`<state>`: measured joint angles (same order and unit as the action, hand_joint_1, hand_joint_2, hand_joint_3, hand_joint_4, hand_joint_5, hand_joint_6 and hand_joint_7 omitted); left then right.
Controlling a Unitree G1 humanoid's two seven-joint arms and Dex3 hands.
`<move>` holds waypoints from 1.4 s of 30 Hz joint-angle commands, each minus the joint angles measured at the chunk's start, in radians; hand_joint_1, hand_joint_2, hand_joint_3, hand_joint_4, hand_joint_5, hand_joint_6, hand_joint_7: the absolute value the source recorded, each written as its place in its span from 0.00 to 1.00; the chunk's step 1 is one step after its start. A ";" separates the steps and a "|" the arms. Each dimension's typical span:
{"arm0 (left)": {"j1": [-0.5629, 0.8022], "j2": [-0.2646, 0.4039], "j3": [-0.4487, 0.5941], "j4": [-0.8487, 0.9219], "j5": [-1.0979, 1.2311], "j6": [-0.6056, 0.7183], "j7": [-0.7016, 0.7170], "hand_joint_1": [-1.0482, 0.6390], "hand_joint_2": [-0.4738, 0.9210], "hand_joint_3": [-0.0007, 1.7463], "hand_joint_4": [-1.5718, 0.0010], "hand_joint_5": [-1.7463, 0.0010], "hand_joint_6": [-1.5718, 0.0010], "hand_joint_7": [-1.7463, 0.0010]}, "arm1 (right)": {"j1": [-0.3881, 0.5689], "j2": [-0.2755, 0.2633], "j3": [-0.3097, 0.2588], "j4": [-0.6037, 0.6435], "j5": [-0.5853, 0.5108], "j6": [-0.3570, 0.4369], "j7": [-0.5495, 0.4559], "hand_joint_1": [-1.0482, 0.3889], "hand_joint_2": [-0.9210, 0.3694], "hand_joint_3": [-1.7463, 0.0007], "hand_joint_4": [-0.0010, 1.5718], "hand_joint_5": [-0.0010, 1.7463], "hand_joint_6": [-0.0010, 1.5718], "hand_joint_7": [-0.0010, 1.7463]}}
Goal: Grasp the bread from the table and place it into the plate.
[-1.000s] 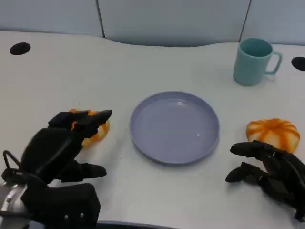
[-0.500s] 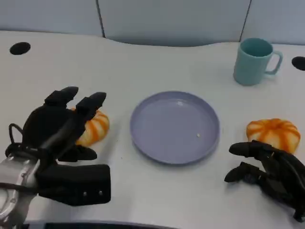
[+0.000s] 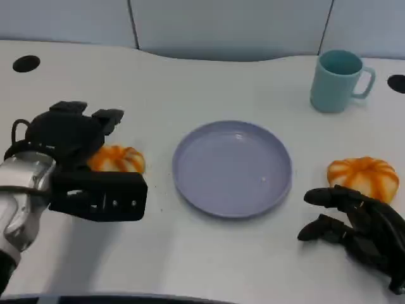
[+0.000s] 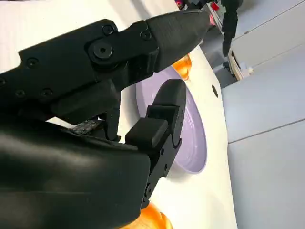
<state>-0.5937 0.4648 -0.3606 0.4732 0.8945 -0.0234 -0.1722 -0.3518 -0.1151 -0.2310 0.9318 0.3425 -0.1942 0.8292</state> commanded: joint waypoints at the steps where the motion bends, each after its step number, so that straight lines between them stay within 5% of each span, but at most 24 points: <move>1: -0.084 -0.010 -0.029 0.090 -0.025 0.014 -0.045 0.17 0.93 0.00 1.00 0.97 0.92 1.00 | 0.027 -0.002 0.005 0.001 -0.010 -0.007 -0.003 0.46 0.00 0.93 0.41 0.63 0.49 0.34; 25: -0.387 -0.208 -0.158 0.723 -0.101 -0.026 0.051 0.19 0.89 0.00 0.97 0.95 0.88 0.99 | 0.055 0.006 0.008 -0.043 -0.005 0.010 -0.008 0.45 0.00 0.94 0.41 0.65 0.50 0.34; 42: -0.400 -0.279 -0.202 0.862 -0.118 -0.010 0.135 0.28 0.84 0.00 1.00 0.99 0.87 0.99 | 0.057 0.008 0.007 -0.038 -0.003 0.018 -0.014 0.44 0.00 0.95 0.41 0.64 0.48 0.37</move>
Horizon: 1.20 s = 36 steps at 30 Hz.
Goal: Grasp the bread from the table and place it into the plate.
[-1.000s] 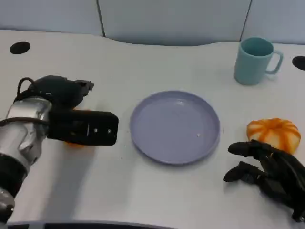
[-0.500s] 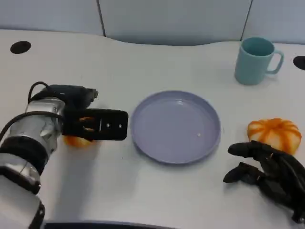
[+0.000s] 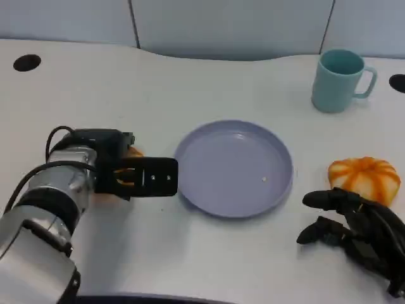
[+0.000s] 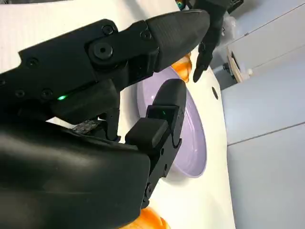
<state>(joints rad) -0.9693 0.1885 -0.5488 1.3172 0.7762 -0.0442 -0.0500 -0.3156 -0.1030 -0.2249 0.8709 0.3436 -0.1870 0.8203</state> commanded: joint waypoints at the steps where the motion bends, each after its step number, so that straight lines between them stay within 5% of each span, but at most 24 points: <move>1: -0.025 -0.005 -0.016 0.020 0.000 0.013 0.015 0.29 0.83 0.00 1.00 0.99 0.88 1.00 | 0.020 -0.004 0.000 0.025 -0.004 0.011 -0.005 0.45 0.00 0.95 0.41 0.64 0.48 0.37; 36: -0.003 -0.042 -0.033 0.050 -0.019 0.033 0.015 0.42 0.82 0.00 0.97 0.99 0.89 0.99 | 0.021 0.009 -0.005 0.043 0.006 -0.011 0.008 0.45 0.00 0.97 0.45 0.61 0.51 0.33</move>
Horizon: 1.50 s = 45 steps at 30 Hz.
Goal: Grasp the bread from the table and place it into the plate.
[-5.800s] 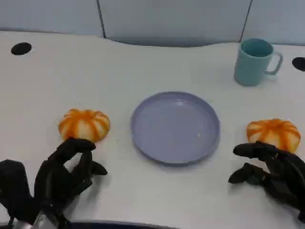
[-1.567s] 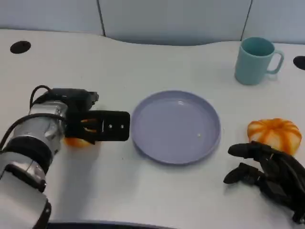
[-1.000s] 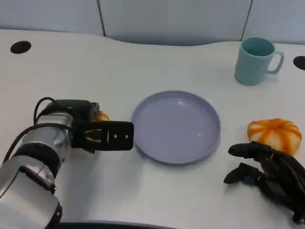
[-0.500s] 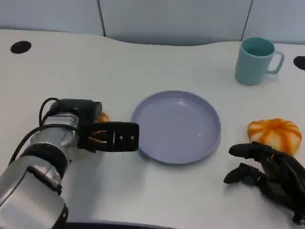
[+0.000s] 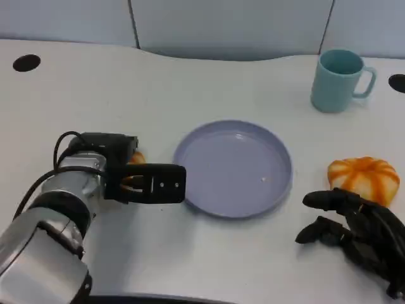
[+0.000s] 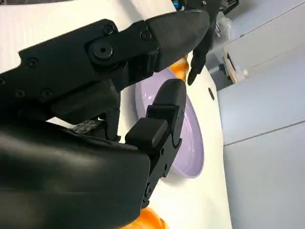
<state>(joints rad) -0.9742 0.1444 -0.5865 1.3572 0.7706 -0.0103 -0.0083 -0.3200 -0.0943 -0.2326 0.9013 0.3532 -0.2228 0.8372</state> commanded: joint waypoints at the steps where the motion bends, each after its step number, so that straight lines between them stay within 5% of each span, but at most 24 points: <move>1: 0.003 0.001 0.005 0.010 -0.014 0.001 -0.032 0.41 0.81 0.00 0.96 0.98 0.88 0.99 | 0.032 -0.001 0.006 -0.001 -0.005 0.030 -0.011 0.45 0.00 0.96 0.44 0.61 0.51 0.33; 10: 0.026 -0.004 0.023 0.011 -0.044 0.001 -0.042 0.46 0.85 0.01 0.93 0.97 0.85 0.99 | 0.066 -0.009 0.008 -0.052 0.005 0.059 -0.007 0.45 0.00 0.96 0.44 0.60 0.50 0.33; 20: 0.063 0.005 -0.004 0.019 -0.016 -0.011 0.039 0.51 0.91 0.02 0.75 0.89 0.78 0.98 | 0.066 -0.011 -0.003 -0.041 0.013 0.053 0.005 0.45 0.00 0.97 0.45 0.61 0.52 0.33; 22: 0.066 0.010 -0.015 0.020 -0.005 -0.021 0.056 0.50 0.93 0.02 0.68 0.85 0.69 0.96 | 0.067 -0.012 -0.002 -0.040 0.011 0.047 0.009 0.46 0.00 0.96 0.44 0.61 0.51 0.33; 24: 0.064 0.014 -0.025 0.021 0.002 -0.027 0.058 0.52 0.96 0.01 0.68 0.53 0.57 0.98 | 0.070 -0.012 0.000 -0.046 0.009 0.048 0.007 0.45 0.00 0.96 0.43 0.60 0.51 0.32; 25: 0.063 0.015 -0.030 0.022 0.008 -0.027 0.062 0.52 0.96 0.01 0.66 0.48 0.52 0.98 | 0.073 -0.013 0.001 -0.052 0.008 0.052 0.004 0.45 0.00 0.96 0.43 0.60 0.52 0.32; 29: 0.065 0.013 -0.039 0.022 0.017 -0.025 0.088 0.50 0.99 0.00 0.57 0.49 0.39 0.97 | 0.074 -0.015 0.000 -0.052 0.010 0.054 0.008 0.45 0.00 0.96 0.43 0.60 0.52 0.32; 32: 0.070 0.011 -0.029 0.021 0.007 -0.029 0.113 0.41 0.97 0.00 0.56 0.35 0.27 0.96 | 0.068 -0.018 -0.003 -0.035 0.009 0.044 0.013 0.44 0.00 0.96 0.43 0.60 0.52 0.32; 34: 0.071 0.013 -0.022 0.020 0.000 -0.037 0.118 0.39 0.96 0.00 0.55 0.39 0.25 0.96 | 0.068 -0.017 -0.004 -0.038 0.012 0.048 0.012 0.44 0.00 0.97 0.44 0.61 0.53 0.31; 45: 0.095 0.021 0.018 0.017 -0.026 -0.072 0.252 0.45 1.00 0.13 0.60 0.41 0.42 1.00 | 0.076 -0.023 0.003 -0.049 0.003 0.046 0.007 0.44 0.00 0.96 0.43 0.60 0.53 0.30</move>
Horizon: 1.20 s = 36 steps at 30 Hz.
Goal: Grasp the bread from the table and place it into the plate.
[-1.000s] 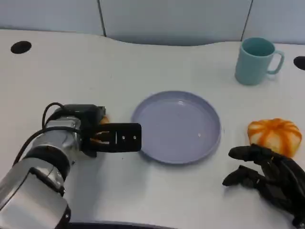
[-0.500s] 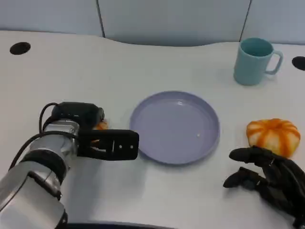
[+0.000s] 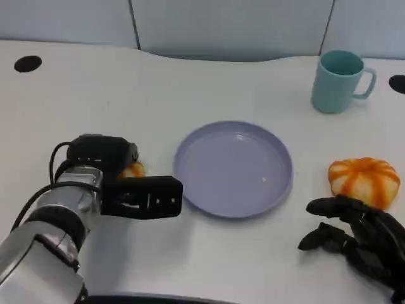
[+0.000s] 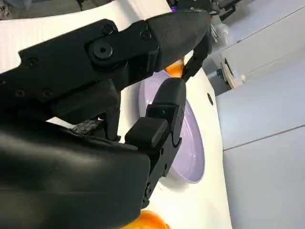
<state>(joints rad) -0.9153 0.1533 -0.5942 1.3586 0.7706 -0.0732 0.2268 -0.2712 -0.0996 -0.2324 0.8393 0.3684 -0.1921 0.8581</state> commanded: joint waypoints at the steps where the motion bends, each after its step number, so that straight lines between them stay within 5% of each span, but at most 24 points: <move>1: 0.037 0.014 0.034 0.015 -0.033 -0.017 0.018 0.46 1.00 0.14 0.61 0.42 0.43 1.00 | 0.028 -0.016 0.002 0.012 -0.011 0.013 -0.011 0.45 0.00 0.96 0.43 0.60 0.53 0.30; 6: 0.046 0.020 0.098 0.008 -0.092 -0.064 0.052 0.46 1.00 0.11 0.54 0.40 0.39 0.99 | 0.028 -0.015 0.001 0.008 -0.006 0.022 -0.011 0.43 0.00 0.97 0.44 0.60 0.53 0.30; 8: 0.044 0.023 0.122 0.004 -0.114 -0.082 0.056 0.45 1.00 0.09 0.55 0.20 0.34 0.96 | 0.030 -0.014 0.001 0.002 -0.005 0.024 -0.010 0.43 0.00 0.96 0.43 0.61 0.52 0.31; 10: 0.044 0.029 0.142 -0.001 -0.132 -0.116 0.075 0.47 0.98 0.16 0.54 0.04 0.53 0.37 | 0.029 -0.013 0.000 0.004 -0.003 0.018 -0.004 0.44 0.00 0.94 0.42 0.61 0.52 0.31; 11: 0.045 0.033 0.149 -0.003 -0.138 -0.136 0.087 0.49 0.97 0.19 0.53 0.02 0.58 0.21 | 0.029 -0.013 0.000 0.003 -0.003 0.019 -0.005 0.44 0.00 0.93 0.42 0.61 0.51 0.31; 13: 0.043 0.039 0.173 -0.007 -0.157 -0.163 0.087 0.51 0.84 0.48 0.48 0.00 0.56 0.04 | 0.029 -0.014 0.002 0.000 -0.007 0.021 -0.013 0.44 0.00 0.94 0.42 0.62 0.51 0.31; 15: 0.037 0.041 0.187 -0.008 -0.171 -0.167 0.082 0.51 0.79 0.59 0.46 0.00 0.54 0.01 | 0.024 -0.013 0.000 0.010 -0.006 0.016 -0.014 0.44 0.00 0.94 0.42 0.62 0.51 0.31; 21: 0.008 0.073 0.193 -0.018 -0.163 -0.226 0.091 0.48 0.85 0.48 0.49 0.00 0.61 0.00 | 0.003 -0.010 -0.002 0.037 -0.008 0.012 -0.019 0.45 0.00 0.94 0.42 0.63 0.51 0.31; 36: -0.055 0.116 0.221 -0.041 -0.167 -0.308 0.113 0.51 0.79 0.57 0.49 0.00 0.59 0.00 | 0.003 -0.002 0.011 0.009 -0.014 0.019 -0.044 0.44 0.00 0.95 0.41 0.65 0.49 0.35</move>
<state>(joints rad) -0.9435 0.2433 -0.3812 1.3289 0.6155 -0.3657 0.3228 -0.2880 -0.0970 -0.2289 0.8523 0.3671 -0.1956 0.8342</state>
